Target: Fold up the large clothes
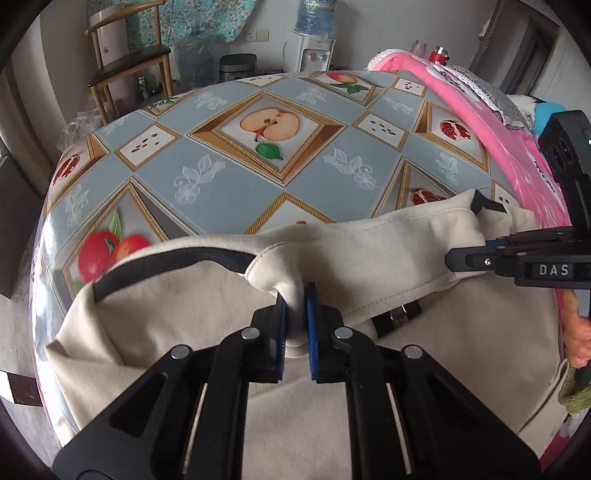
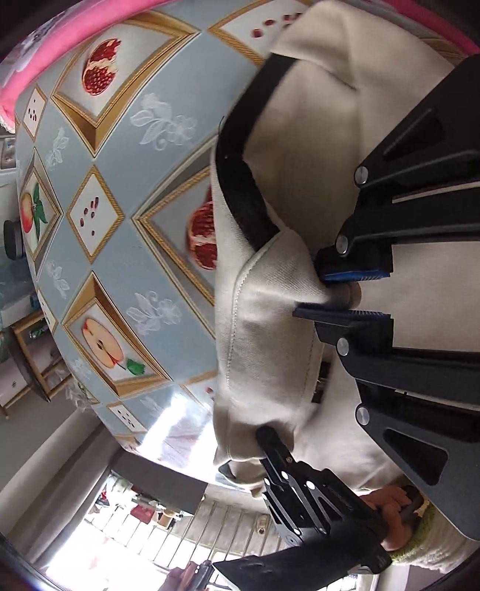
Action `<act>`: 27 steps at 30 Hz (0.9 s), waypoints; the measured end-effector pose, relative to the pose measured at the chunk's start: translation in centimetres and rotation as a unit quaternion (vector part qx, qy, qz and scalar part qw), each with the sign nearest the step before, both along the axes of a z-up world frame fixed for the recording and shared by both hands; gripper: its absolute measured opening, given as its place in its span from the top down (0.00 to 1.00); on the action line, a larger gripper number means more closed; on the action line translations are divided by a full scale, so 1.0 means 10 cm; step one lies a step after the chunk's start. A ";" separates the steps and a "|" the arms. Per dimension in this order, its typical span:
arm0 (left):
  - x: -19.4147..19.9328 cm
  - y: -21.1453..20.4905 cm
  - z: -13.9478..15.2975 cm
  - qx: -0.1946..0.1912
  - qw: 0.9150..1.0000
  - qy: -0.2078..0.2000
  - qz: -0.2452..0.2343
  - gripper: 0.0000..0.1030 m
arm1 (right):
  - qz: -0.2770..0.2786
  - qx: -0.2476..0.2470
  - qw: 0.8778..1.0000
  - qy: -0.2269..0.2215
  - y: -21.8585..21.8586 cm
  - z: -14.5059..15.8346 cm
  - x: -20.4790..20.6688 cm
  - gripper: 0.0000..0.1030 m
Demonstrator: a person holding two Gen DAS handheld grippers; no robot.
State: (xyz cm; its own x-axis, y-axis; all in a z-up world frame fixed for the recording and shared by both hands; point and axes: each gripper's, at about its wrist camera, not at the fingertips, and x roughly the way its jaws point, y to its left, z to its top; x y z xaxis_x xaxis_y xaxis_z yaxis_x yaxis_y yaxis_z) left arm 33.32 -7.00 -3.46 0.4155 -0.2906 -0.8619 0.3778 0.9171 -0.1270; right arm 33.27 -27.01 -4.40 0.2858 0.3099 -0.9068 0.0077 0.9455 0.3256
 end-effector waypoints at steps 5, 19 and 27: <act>0.02 -0.06 0.00 0.017 1.000 -0.009 -0.015 0.91 | 0.025 -0.015 0.999 -0.014 -0.02 -0.01 0.04 0.88; -0.19 0.07 -0.06 -0.004 0.999 -0.009 -0.036 0.88 | -0.081 -0.036 0.995 -0.045 -0.50 0.36 -0.49 0.62; -0.14 0.17 -0.07 -0.044 0.999 0.015 -0.006 0.87 | 0.041 -0.073 0.986 -0.145 0.45 0.63 -0.39 0.64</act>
State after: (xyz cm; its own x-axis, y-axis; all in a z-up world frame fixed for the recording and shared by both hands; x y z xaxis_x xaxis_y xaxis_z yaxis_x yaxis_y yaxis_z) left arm 31.91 -5.28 -4.14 0.3854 -0.3712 -0.8448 0.3841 0.8969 -0.2189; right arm 29.34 -22.54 1.92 0.5187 0.2160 -0.8273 -0.1451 0.9758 0.1638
